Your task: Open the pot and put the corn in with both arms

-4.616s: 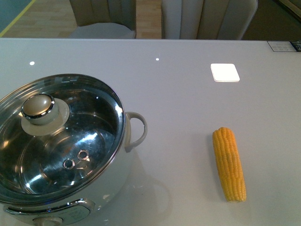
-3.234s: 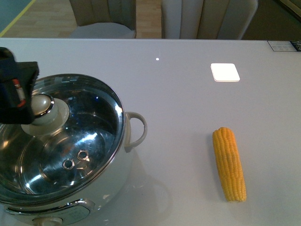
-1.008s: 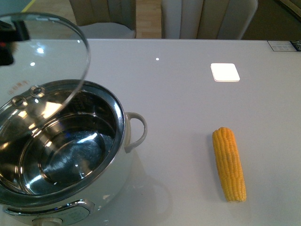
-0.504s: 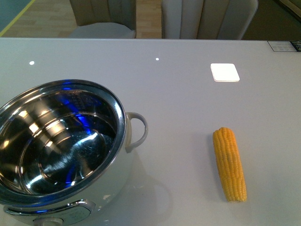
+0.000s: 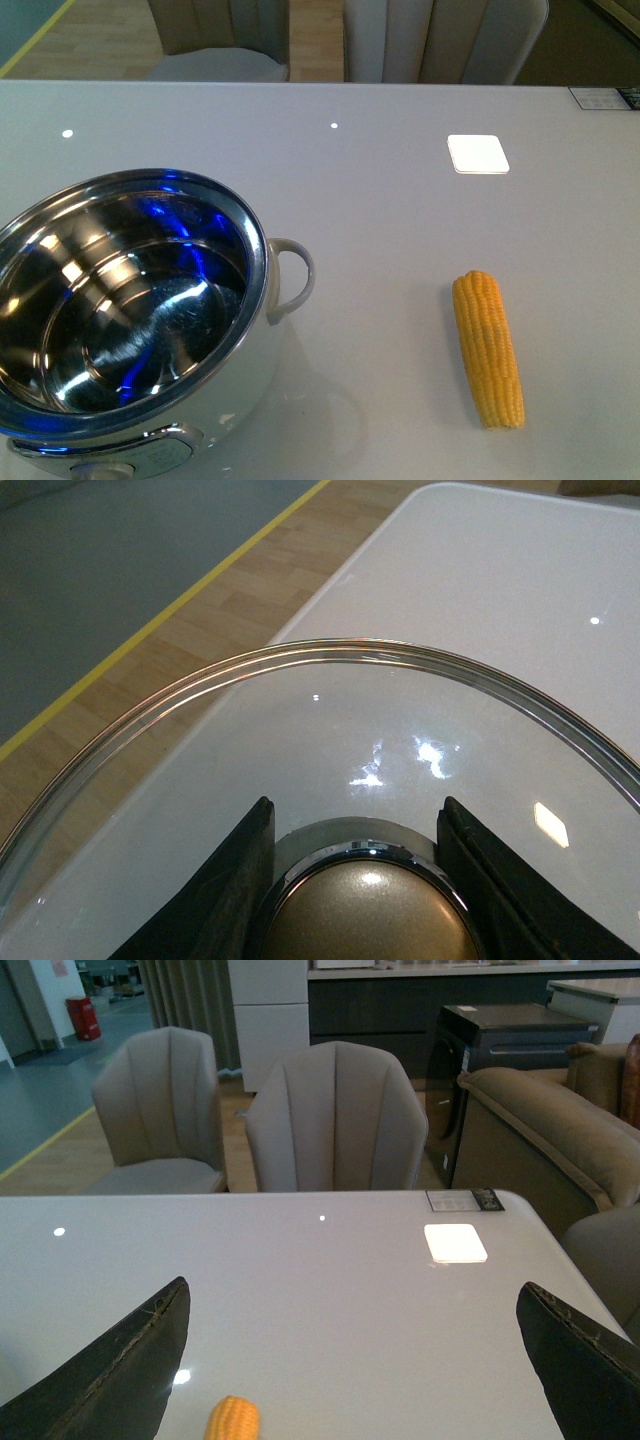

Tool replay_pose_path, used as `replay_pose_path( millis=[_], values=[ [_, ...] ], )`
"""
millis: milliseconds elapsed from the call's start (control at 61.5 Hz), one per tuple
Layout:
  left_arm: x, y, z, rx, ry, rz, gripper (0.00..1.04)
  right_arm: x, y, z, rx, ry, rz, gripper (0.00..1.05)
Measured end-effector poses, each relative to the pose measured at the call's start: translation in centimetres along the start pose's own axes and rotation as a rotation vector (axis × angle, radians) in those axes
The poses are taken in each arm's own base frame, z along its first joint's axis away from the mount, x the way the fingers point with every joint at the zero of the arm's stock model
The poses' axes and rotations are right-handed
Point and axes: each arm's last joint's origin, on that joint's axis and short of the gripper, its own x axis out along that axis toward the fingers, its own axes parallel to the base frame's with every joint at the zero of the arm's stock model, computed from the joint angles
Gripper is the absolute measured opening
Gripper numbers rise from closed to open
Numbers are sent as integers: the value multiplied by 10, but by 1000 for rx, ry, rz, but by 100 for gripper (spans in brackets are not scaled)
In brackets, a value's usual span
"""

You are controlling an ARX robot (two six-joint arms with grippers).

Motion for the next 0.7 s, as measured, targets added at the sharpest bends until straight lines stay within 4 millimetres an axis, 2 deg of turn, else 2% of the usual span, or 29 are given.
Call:
replay_pose_path(
  millis=[358,699],
  values=[
    [38,-13,-29,-34,32,-63,42,0,0,0,0,0,0,96],
    [56,-18,-53,-38,58,-106,42,0,0,0,0,0,0,96]
  ],
)
